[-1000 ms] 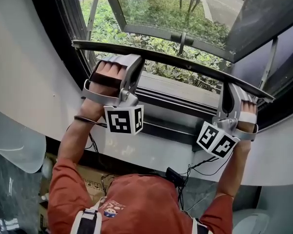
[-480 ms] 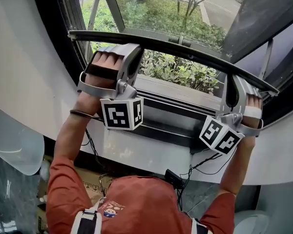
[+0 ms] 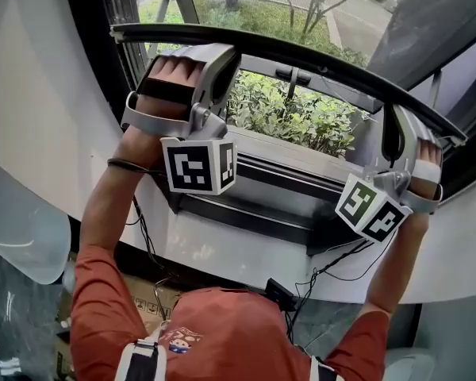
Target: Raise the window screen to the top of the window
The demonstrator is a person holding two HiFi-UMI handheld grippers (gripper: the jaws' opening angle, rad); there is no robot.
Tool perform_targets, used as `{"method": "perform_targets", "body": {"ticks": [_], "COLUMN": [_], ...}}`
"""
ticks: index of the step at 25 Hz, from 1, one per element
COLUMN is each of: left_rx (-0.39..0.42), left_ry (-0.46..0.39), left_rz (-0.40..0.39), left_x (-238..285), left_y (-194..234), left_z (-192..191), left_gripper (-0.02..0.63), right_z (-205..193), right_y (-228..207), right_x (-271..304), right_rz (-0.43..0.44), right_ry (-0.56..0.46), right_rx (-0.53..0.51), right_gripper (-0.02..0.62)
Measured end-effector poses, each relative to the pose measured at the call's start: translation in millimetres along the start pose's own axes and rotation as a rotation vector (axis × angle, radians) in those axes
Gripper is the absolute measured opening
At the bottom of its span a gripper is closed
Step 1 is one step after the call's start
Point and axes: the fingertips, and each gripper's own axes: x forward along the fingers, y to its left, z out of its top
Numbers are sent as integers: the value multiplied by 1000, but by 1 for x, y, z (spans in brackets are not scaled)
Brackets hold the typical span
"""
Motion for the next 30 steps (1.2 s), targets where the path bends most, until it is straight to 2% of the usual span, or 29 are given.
{"method": "perform_targets", "body": {"ticks": [9, 15, 24, 27, 30], "left_rx": [6, 23, 67, 58, 88], "left_ry": [-5, -1, 20, 31, 39], "left_rz": [94, 123, 184, 195, 218], "left_x": [5, 19, 29, 34, 39], "left_y": [26, 62, 84, 94, 108], "left_z": [1, 5, 8, 9, 10], "left_gripper": [51, 52, 52, 54, 54], "right_z": [4, 4, 3, 3, 4], "right_y": [-25, -60, -79, -91, -104], "right_x": [8, 23, 34, 40, 45], "right_rz": [-90, -108, -153, -177, -199], "right_ry": [0, -4, 4, 8, 9], "right_rx": [-37, -64, -123, -122, -126], "right_gripper": [51, 52, 52, 54, 54]}}
